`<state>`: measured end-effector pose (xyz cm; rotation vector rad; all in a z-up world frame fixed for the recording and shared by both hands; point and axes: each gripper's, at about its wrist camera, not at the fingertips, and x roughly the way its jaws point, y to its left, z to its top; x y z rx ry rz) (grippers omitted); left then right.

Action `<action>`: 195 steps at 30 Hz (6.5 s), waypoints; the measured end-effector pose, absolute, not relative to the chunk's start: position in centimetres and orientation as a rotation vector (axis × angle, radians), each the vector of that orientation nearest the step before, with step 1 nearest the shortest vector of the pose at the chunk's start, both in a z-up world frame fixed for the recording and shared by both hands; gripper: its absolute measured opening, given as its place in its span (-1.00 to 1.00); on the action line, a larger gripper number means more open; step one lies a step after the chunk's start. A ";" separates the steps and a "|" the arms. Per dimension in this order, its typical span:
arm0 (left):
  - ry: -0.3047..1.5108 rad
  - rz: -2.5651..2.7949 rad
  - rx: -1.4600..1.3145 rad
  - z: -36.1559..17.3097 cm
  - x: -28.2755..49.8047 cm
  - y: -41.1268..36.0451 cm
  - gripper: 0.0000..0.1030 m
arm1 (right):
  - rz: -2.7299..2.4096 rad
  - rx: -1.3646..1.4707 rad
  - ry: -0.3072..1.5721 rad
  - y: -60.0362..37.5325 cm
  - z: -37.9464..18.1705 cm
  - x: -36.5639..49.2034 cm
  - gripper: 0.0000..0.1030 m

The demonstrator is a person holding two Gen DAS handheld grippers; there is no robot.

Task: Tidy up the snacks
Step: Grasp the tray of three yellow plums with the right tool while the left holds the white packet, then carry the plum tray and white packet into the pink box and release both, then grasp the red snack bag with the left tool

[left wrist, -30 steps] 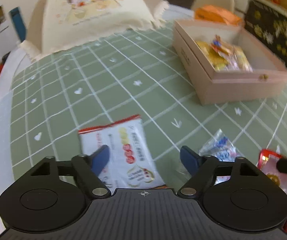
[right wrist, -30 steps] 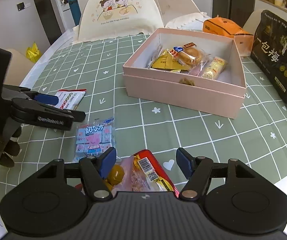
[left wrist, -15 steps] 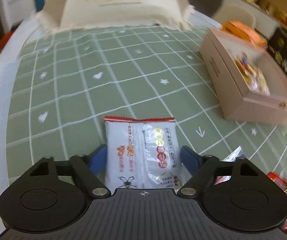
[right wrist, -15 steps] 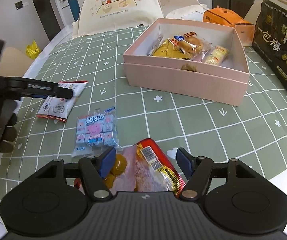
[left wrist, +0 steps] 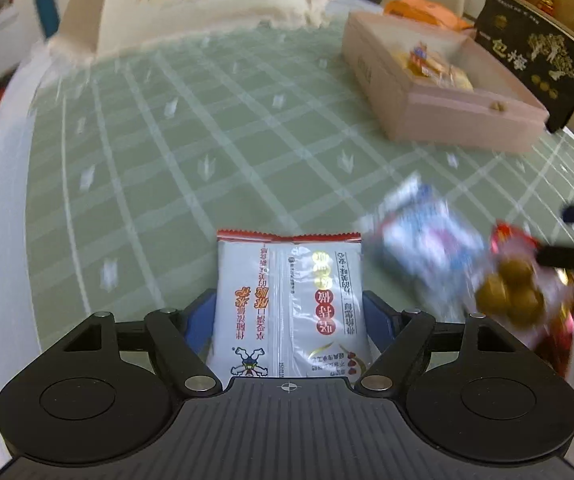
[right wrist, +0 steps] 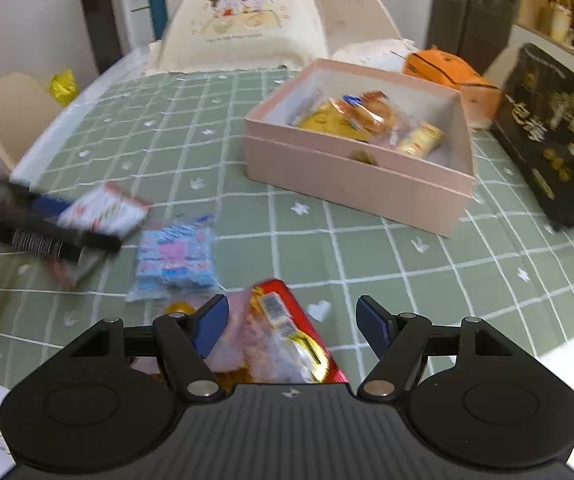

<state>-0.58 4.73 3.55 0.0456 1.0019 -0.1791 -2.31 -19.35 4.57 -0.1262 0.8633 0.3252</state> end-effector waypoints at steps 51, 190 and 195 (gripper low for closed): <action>0.994 -0.088 0.062 3.4 -3.6 5.4 0.59 | 0.575 -0.300 0.902 -11.3 2.3 -5.5 0.42; 1.139 -0.670 -0.346 1.9 1.2 -1.8 -0.04 | 0.381 -0.006 1.047 -21.6 2.4 -4.6 -0.65; 1.069 -0.720 -0.482 3.2 0.5 0.0 -0.14 | 0.410 -0.038 0.983 -20.4 1.9 -4.6 -0.65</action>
